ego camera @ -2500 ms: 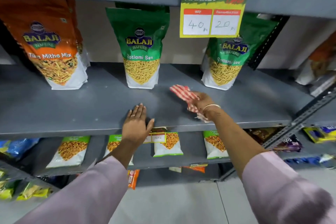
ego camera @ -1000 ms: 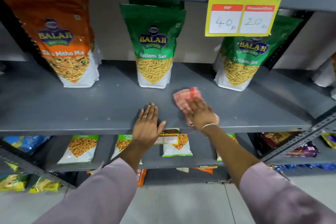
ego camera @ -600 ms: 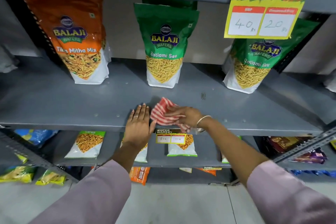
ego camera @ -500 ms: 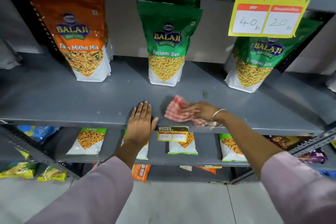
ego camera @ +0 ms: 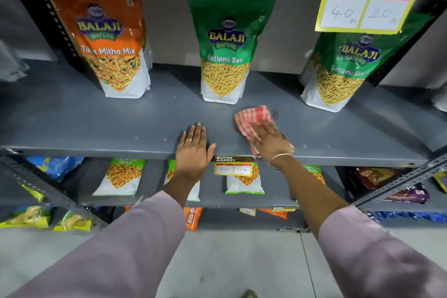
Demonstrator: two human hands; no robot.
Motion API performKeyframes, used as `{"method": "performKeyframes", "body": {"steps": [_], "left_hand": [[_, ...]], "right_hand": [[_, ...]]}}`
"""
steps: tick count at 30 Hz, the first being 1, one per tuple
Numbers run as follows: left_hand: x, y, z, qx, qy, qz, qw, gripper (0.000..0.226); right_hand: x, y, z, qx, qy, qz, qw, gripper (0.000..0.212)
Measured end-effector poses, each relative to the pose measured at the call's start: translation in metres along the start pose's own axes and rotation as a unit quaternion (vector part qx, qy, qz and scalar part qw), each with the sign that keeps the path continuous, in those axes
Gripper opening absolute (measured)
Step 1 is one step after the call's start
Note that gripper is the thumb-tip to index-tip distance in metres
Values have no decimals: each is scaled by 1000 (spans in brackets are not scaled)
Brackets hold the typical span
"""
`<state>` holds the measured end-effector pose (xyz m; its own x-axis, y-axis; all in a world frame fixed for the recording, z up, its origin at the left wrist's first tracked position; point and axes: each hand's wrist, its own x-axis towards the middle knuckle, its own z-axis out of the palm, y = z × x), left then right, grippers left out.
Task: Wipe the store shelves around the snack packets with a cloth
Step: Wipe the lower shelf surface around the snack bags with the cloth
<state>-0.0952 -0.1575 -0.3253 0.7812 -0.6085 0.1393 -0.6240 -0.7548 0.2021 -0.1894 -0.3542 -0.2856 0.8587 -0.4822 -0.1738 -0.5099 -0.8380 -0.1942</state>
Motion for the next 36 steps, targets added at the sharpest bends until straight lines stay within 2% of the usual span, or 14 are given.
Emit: {"method": "performKeyframes", "body": {"steps": [3, 5, 8, 9, 11, 13, 17, 19, 25, 29, 31, 33, 34, 36], "left_hand": [[0, -1, 2, 5, 2, 17, 1000, 76], [0, 2, 2, 5, 7, 31, 999, 79], [5, 17, 0, 29, 20, 74, 997, 71], [7, 27, -2, 37, 22, 87, 995, 70], [15, 54, -4, 46, 18, 96, 994, 71], [22, 87, -4, 43, 27, 101, 994, 66], [33, 173, 20, 57, 21, 140, 988, 71], [39, 221, 36, 59, 0, 155, 986, 79], [53, 315, 63, 44, -31, 114, 992, 84], [52, 326, 67, 49, -26, 73, 996, 81], [52, 328, 67, 57, -21, 62, 996, 83], [52, 328, 69, 58, -9, 61, 996, 83], [53, 327, 72, 57, -4, 63, 996, 80], [55, 327, 73, 62, -7, 64, 996, 78]], "right_hand": [[-5, 47, -10, 27, 62, 182, 981, 55], [-8, 43, -13, 28, 57, 220, 973, 64], [-8, -4, -12, 103, 20, 68, 992, 68], [-5, -14, -9, 86, 9, 3, 996, 65], [5, -4, -7, 45, -11, -40, 998, 59], [11, 39, -13, -6, -8, -39, 999, 58], [5, 167, -38, 42, 37, 111, 992, 56], [4, 212, -46, 52, 40, 149, 987, 57], [-2, 243, -49, 24, 6, -5, 1000, 63], [8, 279, -73, 91, 14, 70, 993, 65], [11, 282, -78, 137, 49, 91, 985, 50], [14, 288, -81, 189, 121, 174, 959, 31], [14, 298, -80, 194, 163, 212, 944, 29], [9, 325, -78, 211, 210, 265, 917, 45]]}}
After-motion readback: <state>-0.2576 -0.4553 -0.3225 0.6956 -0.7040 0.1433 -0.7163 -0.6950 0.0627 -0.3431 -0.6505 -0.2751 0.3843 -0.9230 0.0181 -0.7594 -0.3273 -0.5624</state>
